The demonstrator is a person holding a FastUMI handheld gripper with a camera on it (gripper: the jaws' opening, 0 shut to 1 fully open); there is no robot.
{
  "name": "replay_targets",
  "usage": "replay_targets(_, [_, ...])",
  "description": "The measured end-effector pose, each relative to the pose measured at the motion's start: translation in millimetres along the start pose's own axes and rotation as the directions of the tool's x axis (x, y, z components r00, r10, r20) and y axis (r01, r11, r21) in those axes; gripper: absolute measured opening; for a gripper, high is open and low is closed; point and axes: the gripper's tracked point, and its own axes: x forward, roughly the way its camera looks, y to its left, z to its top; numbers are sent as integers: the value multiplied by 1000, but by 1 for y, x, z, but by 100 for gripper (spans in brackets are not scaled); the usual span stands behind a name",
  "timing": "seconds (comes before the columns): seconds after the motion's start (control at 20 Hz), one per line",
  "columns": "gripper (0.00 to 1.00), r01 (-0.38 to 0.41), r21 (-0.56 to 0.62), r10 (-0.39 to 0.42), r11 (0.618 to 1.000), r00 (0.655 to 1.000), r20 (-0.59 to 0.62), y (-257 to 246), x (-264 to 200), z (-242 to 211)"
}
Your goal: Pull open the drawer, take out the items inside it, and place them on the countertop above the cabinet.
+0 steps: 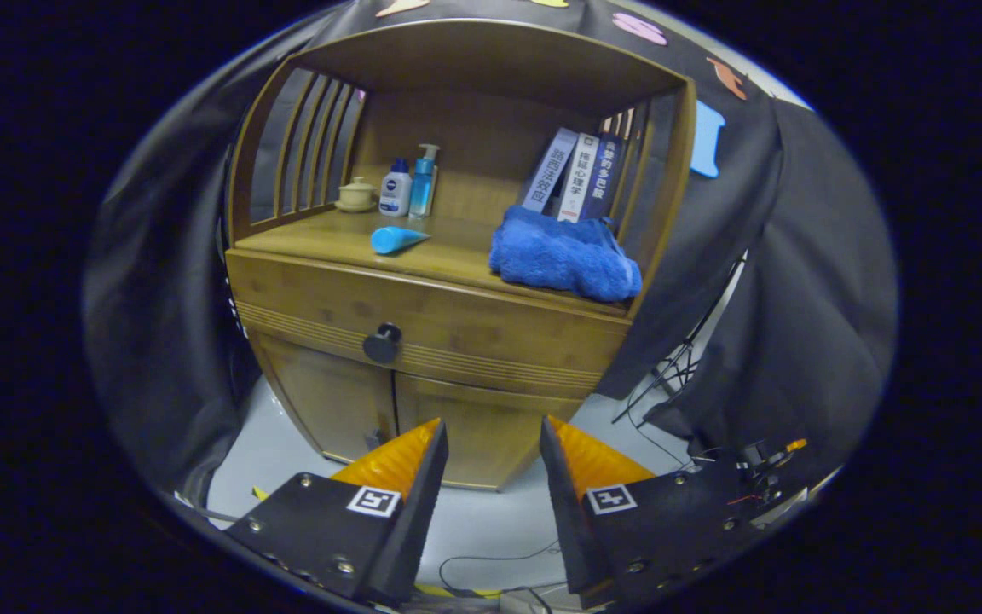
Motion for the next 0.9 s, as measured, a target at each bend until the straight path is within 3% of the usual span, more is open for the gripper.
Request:
replay_targets(0.55, [65,25,42,-26,999,1000,18,-111,24,-62])
replay_targets(0.9, [65,37,114,-45,993,997,70,-151,32,-76])
